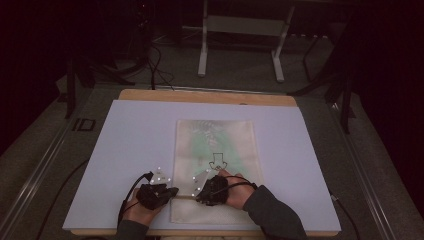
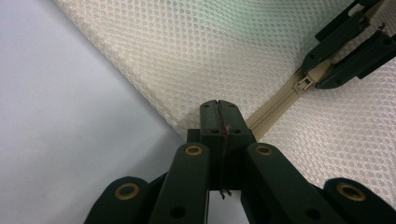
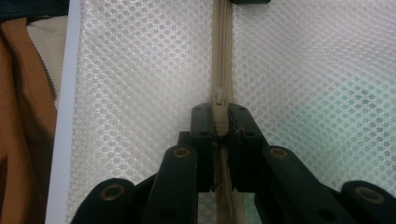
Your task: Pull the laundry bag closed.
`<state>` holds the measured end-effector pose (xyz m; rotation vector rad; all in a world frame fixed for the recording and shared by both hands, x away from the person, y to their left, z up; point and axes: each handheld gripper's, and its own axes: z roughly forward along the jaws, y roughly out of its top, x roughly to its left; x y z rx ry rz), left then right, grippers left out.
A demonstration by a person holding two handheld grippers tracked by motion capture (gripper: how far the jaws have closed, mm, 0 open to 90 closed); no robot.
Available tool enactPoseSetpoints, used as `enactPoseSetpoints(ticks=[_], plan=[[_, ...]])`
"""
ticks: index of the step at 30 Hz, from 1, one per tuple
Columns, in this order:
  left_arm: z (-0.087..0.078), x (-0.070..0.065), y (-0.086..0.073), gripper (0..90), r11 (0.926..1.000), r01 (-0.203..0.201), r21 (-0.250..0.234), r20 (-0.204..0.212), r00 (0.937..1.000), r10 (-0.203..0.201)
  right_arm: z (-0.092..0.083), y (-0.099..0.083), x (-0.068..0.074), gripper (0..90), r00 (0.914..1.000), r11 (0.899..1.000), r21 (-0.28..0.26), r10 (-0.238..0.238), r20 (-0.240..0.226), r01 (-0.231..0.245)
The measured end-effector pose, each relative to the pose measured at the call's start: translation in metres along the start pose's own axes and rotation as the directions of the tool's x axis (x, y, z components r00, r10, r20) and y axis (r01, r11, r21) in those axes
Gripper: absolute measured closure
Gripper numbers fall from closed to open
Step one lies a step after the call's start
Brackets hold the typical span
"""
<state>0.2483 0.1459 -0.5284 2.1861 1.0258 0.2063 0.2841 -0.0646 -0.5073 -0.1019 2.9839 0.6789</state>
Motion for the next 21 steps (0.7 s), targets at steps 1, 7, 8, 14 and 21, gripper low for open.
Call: enactPoseSetpoints(ticks=[1,7,8,14,21], plan=[[0.0000,0.0000,0.0000,89.3,1.0000,0.001,0.000,0.000,1.0000,-0.001,-0.0003,-0.0005,0.0002,82.2,1.0000,1.000,0.001,0.002,-0.001,-0.002],[-0.0001,0.0001,0.0000,89.3,1.0000,-0.001,0.001,0.000,1.0000,0.001,-0.0025,-0.0038,0.0004,82.3,1.0000,1.000,0.003,0.003,-0.001,-0.003],[0.0000,0.0000,0.0000,89.3,1.0000,0.000,0.001,0.000,1.0000,0.000,-0.0026,-0.0042,0.0005,82.2,1.0000,1.000,0.001,0.004,0.000,-0.004],[-0.0001,0.0000,0.0000,89.3,1.0000,0.000,0.001,0.000,1.0000,0.000,-0.0038,-0.0057,0.0008,82.3,1.0000,1.000,0.005,0.005,0.000,-0.005],[0.0000,0.0000,0.0000,89.3,1.0000,0.002,0.000,0.000,1.0000,-0.002,-0.0057,-0.0092,0.0011,82.2,1.0000,1.000,0.007,0.007,0.003,-0.007]])
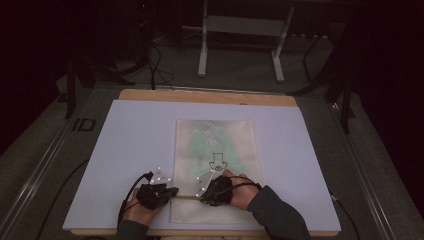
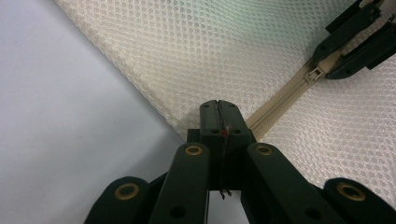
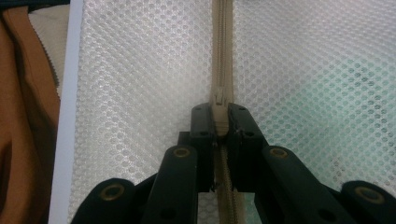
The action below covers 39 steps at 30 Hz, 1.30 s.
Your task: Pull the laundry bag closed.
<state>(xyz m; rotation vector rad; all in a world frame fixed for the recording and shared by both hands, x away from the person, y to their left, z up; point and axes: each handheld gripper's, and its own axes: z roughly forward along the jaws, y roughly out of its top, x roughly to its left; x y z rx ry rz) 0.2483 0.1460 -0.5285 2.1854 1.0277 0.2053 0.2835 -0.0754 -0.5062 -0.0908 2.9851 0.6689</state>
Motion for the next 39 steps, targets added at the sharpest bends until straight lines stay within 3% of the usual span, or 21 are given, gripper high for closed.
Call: enactPoseSetpoints(ticks=[39], plan=[[0.000,0.000,0.000,89.3,1.0000,-0.005,0.004,-0.004,1.0000,0.005,-0.008,-0.013,0.000,82.3,1.0000,1.000,0.011,0.007,-0.001,-0.007]])
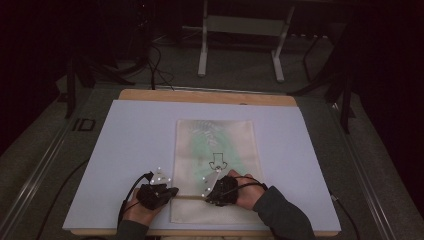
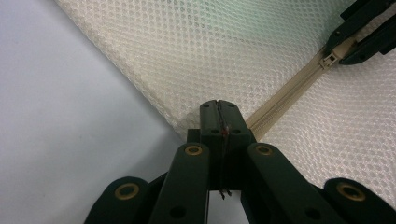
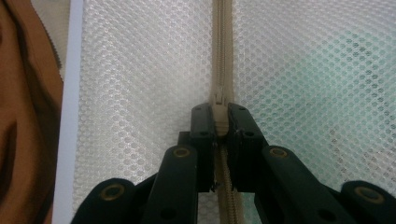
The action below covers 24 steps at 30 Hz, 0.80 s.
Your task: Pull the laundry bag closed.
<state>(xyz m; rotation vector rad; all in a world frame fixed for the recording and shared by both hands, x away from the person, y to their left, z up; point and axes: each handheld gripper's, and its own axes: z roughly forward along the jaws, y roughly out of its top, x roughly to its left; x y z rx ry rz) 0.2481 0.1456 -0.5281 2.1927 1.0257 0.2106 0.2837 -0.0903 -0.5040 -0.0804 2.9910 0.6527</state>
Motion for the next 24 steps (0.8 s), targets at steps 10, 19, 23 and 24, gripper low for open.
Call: enactPoseSetpoints(ticks=[10,19,23,24], plan=[[0.000,0.000,0.000,89.3,1.0000,0.000,0.003,-0.002,1.0000,0.000,-0.004,-0.005,0.000,82.2,1.0000,1.000,0.016,0.006,0.002,-0.006],[0.000,0.000,0.000,89.3,1.0000,-0.001,0.004,-0.002,1.0000,0.001,-0.006,-0.009,0.001,82.3,1.0000,1.000,0.022,0.009,0.002,-0.009],[0.000,0.000,0.000,89.3,1.0000,0.000,0.003,-0.001,1.0000,0.000,-0.007,-0.011,0.000,82.3,1.0000,1.000,0.025,0.010,0.000,-0.010],[0.000,0.000,0.000,89.3,1.0000,0.000,0.002,-0.001,1.0000,0.000,-0.007,-0.011,0.001,82.3,0.9999,1.000,0.021,0.014,-0.001,-0.014]])
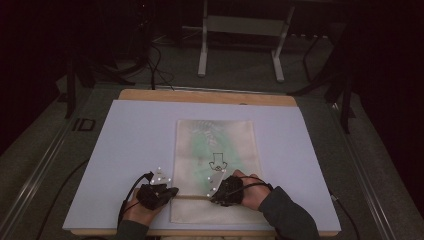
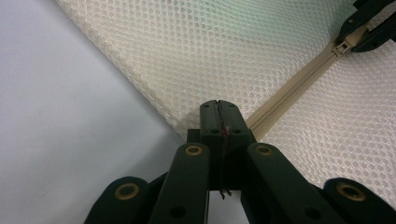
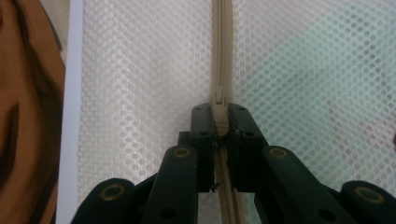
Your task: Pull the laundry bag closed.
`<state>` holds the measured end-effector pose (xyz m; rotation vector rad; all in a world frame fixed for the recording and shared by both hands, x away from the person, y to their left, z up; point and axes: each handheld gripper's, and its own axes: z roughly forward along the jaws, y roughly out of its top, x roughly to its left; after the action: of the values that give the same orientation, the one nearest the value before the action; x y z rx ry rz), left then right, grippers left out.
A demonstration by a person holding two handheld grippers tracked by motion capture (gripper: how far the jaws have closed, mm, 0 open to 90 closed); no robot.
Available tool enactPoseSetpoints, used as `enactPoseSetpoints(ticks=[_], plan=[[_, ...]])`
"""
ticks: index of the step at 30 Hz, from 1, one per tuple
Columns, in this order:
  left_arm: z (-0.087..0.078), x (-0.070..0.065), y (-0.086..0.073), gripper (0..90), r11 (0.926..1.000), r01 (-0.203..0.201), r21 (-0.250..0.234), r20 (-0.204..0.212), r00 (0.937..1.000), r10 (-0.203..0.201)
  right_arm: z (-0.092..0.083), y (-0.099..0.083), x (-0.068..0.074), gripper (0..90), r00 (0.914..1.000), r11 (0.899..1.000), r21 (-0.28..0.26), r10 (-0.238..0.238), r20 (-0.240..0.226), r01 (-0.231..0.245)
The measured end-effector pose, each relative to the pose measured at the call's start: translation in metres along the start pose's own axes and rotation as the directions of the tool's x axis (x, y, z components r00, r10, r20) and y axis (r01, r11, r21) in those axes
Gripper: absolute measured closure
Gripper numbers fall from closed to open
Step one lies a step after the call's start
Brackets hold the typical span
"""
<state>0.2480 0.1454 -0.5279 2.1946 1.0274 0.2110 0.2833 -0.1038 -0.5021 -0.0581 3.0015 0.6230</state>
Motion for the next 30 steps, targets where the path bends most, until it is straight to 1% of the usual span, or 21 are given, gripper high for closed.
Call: enactPoseSetpoints(ticks=[12,15,30], plan=[[0.000,0.000,0.000,89.3,1.0000,0.000,-0.002,0.000,1.0000,0.000,-0.003,-0.006,-0.001,82.3,1.0000,1.000,0.004,0.002,0.000,-0.002],[0.000,0.000,0.000,89.3,1.0000,0.001,-0.002,-0.001,1.0000,-0.001,-0.004,-0.008,-0.001,82.3,0.9999,1.000,0.005,0.012,-0.003,-0.012],[0.000,0.000,0.000,89.3,1.0000,0.002,-0.002,-0.001,1.0000,-0.002,-0.008,-0.018,-0.001,82.3,0.9998,1.000,0.015,0.020,-0.007,-0.020]])
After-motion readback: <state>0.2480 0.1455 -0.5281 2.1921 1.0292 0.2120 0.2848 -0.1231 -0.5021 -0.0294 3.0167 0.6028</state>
